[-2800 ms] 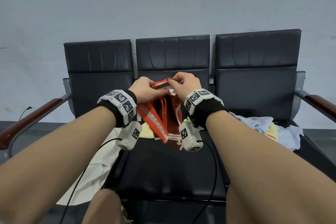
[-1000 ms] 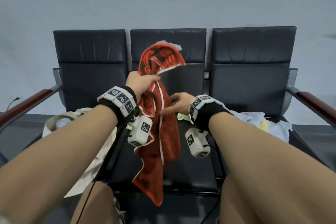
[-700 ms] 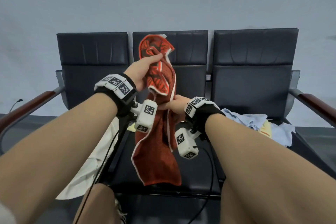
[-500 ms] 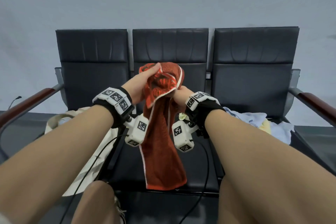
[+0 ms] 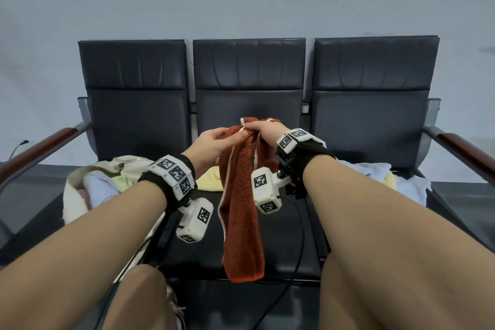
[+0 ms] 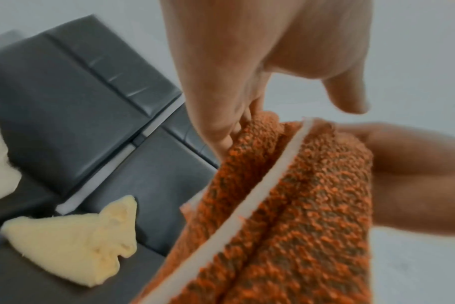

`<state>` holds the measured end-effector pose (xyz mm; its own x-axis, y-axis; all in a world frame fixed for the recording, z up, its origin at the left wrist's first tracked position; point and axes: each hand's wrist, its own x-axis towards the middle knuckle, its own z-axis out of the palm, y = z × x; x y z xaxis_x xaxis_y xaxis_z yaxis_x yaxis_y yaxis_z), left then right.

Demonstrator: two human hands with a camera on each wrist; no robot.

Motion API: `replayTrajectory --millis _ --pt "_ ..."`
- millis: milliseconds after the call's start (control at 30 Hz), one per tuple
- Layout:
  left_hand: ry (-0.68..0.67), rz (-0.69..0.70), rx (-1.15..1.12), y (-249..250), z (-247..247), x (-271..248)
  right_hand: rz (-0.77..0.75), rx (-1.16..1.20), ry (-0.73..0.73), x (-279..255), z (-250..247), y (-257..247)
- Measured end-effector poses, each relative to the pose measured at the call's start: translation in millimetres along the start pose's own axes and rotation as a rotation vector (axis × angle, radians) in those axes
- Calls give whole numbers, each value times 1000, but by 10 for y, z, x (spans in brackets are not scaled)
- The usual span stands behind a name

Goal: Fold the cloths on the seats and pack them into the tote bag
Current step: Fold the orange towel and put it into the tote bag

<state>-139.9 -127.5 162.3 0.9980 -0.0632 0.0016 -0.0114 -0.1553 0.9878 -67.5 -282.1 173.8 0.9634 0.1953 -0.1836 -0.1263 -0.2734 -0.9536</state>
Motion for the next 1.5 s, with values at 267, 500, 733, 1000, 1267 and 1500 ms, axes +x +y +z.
replayTrajectory --millis 267,500,733,1000,1267,1500 --pt "318 118 192 -75 -2 137 13 -62 30 -224 -103 -26" --pt "615 66 499 -36 -352 111 113 -98 219 -179 -346 87" --pt "701 -105 154 -237 -827 146 151 -56 379 92 -712 347" --pt "407 -240 -401 -194 -968 79 152 -20 489 -72 -922 346" --pt "453 -53 -88 -190 -870 142 210 -57 435 -274 -909 250" --pt "560 -84 -19 -198 -945 144 163 -168 427 -422 -920 194"
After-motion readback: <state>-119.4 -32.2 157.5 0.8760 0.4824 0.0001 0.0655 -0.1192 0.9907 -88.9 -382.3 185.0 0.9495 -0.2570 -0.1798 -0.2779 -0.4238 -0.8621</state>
